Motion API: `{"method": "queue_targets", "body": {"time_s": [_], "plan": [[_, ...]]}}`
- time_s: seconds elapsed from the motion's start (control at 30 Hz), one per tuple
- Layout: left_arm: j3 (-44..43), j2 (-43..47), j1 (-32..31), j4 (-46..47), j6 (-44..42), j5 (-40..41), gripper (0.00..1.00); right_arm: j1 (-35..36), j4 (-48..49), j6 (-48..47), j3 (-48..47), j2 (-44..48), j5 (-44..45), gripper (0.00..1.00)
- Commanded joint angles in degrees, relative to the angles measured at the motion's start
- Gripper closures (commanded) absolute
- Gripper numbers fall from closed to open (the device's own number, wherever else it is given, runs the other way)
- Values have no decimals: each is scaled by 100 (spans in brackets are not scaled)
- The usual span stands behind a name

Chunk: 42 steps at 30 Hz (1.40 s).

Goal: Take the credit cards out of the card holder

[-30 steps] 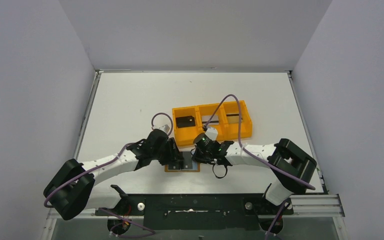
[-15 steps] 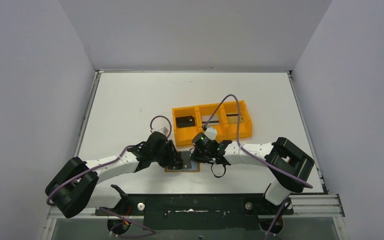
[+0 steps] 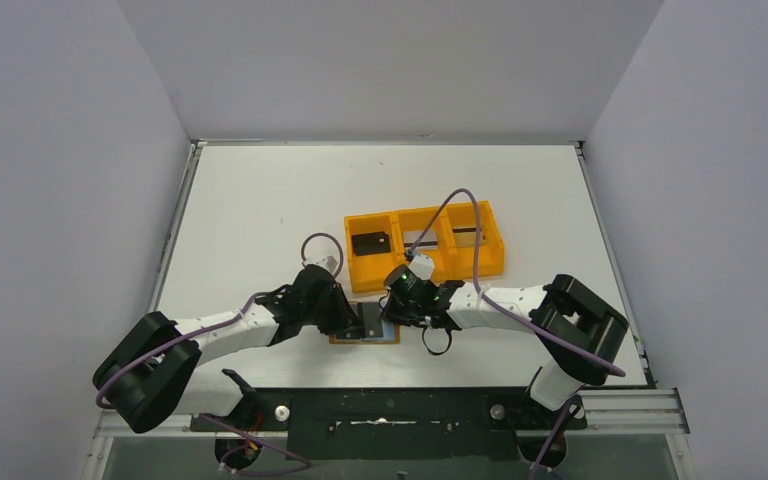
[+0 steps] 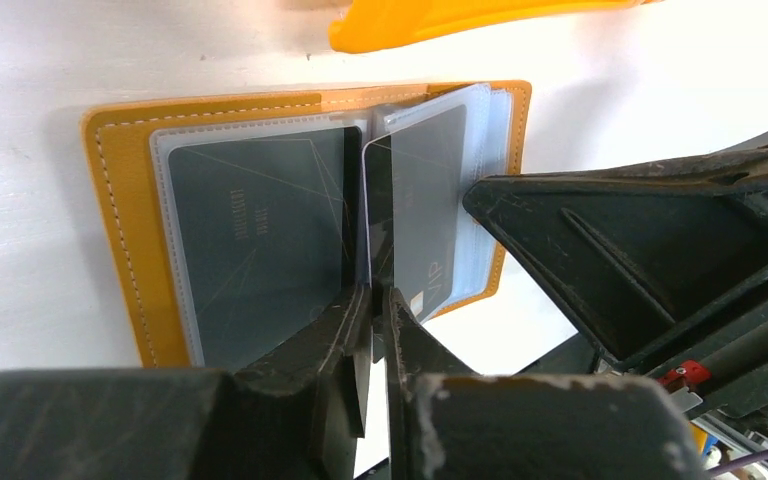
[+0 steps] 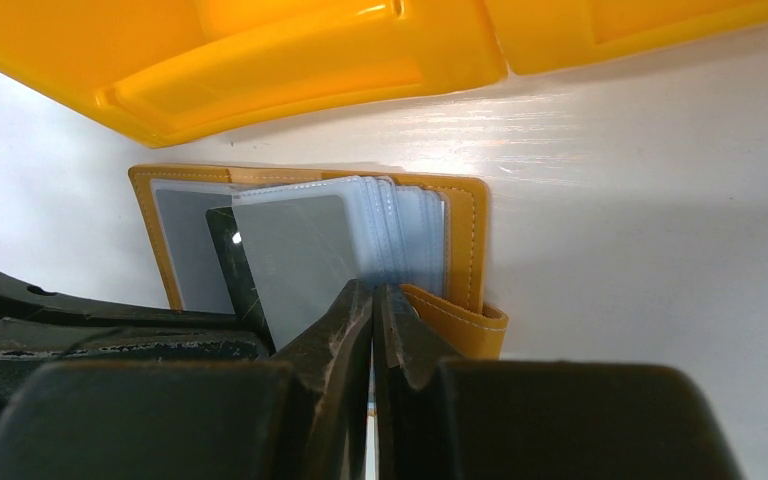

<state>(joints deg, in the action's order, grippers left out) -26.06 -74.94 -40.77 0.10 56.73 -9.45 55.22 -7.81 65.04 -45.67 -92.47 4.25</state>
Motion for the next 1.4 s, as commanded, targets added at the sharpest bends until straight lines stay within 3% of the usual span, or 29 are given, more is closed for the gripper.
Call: {"method": "queue_targets", "body": {"time_s": [0.0,0.2,0.57,1.07,1.37], "plan": [[-15,0,40,320,-4,-108,94,46,-483,-61,-11,-169,162,100],[-29,38,94,184,-17,-79,100,47,-500,-61,-12,-151,190,100],[-128,177,113,-449,-68,407,100,48,-565,-108,-34,-55,315,100],[-103,322,114,-406,-118,320,100,404,-285,-964,-390,491,710,94],[-78,313,113,-294,-115,218,100,582,-136,-1200,-702,45,453,91]]}}
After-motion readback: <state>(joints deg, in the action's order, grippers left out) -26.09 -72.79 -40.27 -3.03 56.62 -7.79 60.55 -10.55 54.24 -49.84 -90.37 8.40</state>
